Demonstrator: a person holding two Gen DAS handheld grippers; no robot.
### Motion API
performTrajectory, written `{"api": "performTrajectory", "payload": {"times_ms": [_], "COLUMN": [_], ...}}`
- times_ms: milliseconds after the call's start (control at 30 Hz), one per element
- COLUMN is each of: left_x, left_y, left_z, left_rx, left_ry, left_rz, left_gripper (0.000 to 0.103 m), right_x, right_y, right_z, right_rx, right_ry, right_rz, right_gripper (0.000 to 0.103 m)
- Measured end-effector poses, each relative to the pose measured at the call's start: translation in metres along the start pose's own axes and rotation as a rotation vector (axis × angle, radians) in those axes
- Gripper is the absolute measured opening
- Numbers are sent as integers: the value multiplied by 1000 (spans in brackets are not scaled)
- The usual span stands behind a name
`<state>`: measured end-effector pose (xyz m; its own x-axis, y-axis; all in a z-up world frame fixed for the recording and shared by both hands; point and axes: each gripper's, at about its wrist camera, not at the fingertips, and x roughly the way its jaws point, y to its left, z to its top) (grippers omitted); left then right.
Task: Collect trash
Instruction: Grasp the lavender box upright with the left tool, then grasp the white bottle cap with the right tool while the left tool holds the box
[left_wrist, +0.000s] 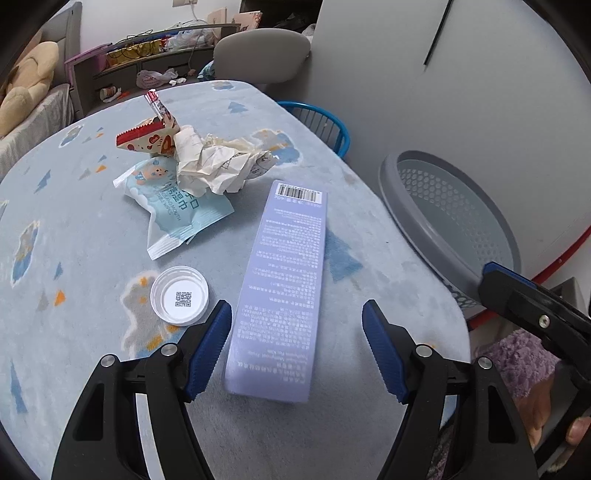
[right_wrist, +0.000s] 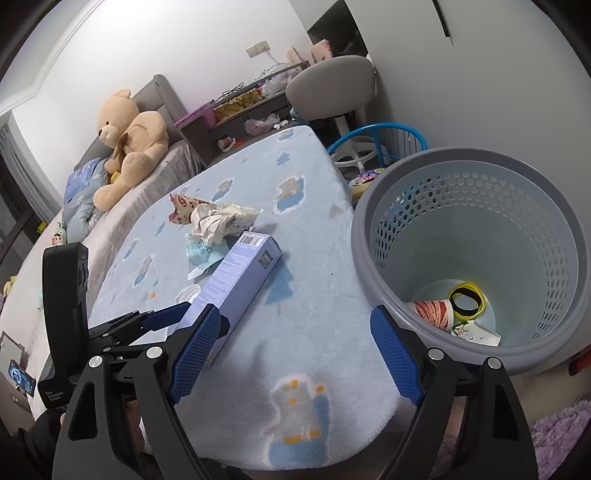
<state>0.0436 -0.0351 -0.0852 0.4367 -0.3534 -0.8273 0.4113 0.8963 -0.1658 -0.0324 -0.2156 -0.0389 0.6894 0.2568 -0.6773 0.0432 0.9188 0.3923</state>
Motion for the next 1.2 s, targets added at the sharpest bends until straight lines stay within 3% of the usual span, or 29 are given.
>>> {"api": "performTrajectory", "payload": {"times_ms": [367,467,533,600,700,967,1200], "left_x": [37,43,44,43,39,-8,-65], "left_y": [-11,-16,-18,-19,-15,-4,58], "left_z": [25,27,29,28,25,10,-1], "left_rx": [-2,5,9,14,-4,-46,-166], "left_ry": [55,58,52,48,42,-44,-155], "left_rz": [102,100,100,104,72,44,190], "left_gripper": [70,70,65,44,43,43,43], "right_x": [-5,-5,-5,-4,-2,4,25], "right_y": [-10,-12,-13,-13,-11,5,37], "right_z": [0,0,0,-1,-1,-2,-4], "right_rx": [23,27,29,30,23,-20,-80], "right_ry": [-20,-21,-20,-18,-13,-1,50], "right_rz": [-12,-18,-21,-26,-31,-34,4], "right_gripper": [82,82,82,82,82,82,82]}}
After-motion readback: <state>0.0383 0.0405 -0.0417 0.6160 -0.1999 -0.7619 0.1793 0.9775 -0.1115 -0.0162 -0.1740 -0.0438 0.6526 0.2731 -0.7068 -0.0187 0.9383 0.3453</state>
